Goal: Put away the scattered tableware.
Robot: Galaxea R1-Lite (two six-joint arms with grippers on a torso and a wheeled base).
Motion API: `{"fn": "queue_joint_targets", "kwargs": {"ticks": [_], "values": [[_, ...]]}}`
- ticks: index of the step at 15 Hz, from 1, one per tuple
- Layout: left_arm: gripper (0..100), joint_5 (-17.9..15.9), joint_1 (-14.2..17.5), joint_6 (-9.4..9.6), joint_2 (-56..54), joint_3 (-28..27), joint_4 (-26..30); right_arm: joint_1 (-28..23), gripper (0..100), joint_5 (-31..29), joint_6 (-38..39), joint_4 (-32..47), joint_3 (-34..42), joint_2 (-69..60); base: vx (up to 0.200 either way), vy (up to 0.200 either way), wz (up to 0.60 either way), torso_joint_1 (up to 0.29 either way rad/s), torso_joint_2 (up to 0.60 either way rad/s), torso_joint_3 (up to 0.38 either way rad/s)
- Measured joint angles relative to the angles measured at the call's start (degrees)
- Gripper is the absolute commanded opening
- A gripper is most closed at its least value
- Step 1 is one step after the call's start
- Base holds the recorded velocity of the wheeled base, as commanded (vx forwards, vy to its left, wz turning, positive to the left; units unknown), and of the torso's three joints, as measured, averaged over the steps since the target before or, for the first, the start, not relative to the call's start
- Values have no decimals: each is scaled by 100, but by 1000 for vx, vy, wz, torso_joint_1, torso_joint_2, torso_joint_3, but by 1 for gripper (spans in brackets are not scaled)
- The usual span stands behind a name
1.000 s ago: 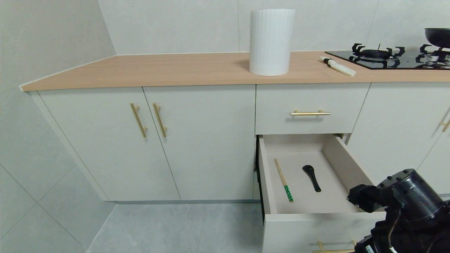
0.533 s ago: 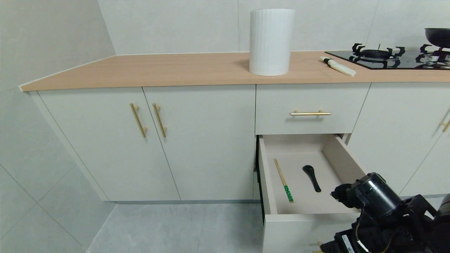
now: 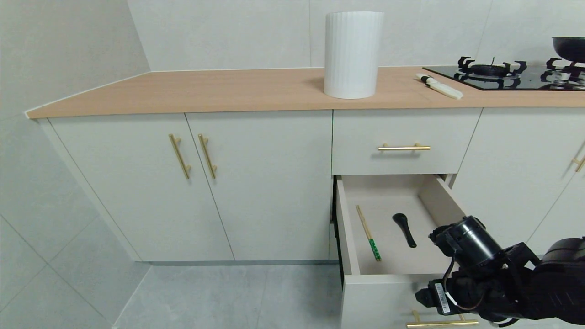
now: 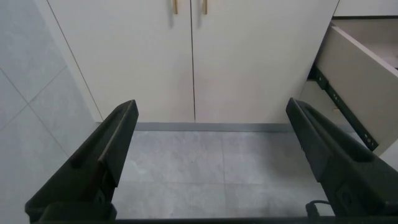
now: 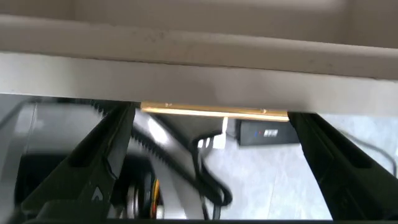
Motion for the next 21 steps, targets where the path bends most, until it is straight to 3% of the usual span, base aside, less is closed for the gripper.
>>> {"fn": "queue_joint_targets", "kwargs": {"ticks": [3,13,21], "values": [[100,0,5,0,0,0,0,-2,100,-262,35,-323,2,28,0,0,0,0,0,0],[100,2,2,1,0,0,0,-227,100,-277,-307,-1694,-127,577,0,0,0,0,0,0],[100,0,2,1,0,0,0,-529,100,-244,-868,-1946,-1161,1296,0,0,0,0,0,0]]}}
